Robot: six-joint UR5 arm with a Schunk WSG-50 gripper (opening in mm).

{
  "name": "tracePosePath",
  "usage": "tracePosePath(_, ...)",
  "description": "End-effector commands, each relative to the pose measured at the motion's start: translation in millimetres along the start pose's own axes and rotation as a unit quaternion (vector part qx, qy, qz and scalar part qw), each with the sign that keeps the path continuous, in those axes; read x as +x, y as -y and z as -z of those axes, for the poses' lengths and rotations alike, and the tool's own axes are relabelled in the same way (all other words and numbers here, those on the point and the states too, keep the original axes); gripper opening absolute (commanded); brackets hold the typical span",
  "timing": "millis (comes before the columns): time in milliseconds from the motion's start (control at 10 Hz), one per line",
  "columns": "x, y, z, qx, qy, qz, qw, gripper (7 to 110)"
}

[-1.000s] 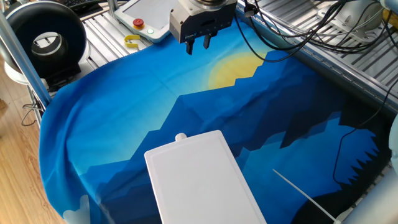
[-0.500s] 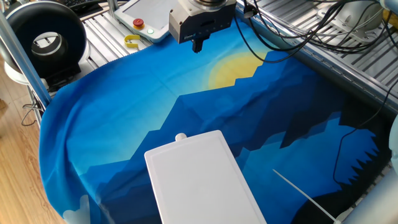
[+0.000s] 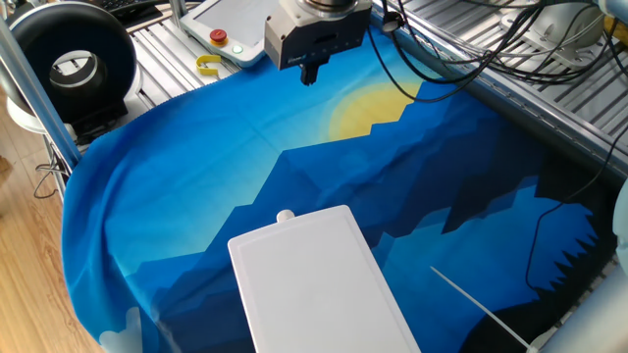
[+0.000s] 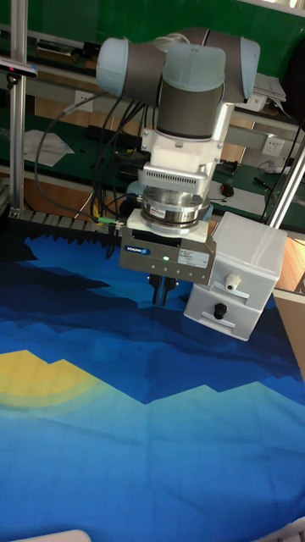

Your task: Grasp the handle and open the drawer

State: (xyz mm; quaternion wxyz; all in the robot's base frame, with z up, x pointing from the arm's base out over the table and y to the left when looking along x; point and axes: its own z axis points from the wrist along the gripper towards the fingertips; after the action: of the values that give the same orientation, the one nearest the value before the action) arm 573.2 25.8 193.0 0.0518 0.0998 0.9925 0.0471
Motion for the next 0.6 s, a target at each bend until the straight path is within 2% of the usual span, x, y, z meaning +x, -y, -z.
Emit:
tracePosePath(0, 2.2, -10.4, -1.5, -0.022, -0.006, -0.018, 0.9996, 7)
tracePosePath(100, 2.2, -10.3, -2.2, -0.022, -0.006, -0.018, 0.9996, 7)
tracePosePath(300, 3.3, -19.0, -3.2, -0.038, -0.008, -0.031, 0.9988, 7)
tracePosePath(500, 3.5, -19.6, -3.8, -0.038, -0.008, -0.032, 0.9987, 7)
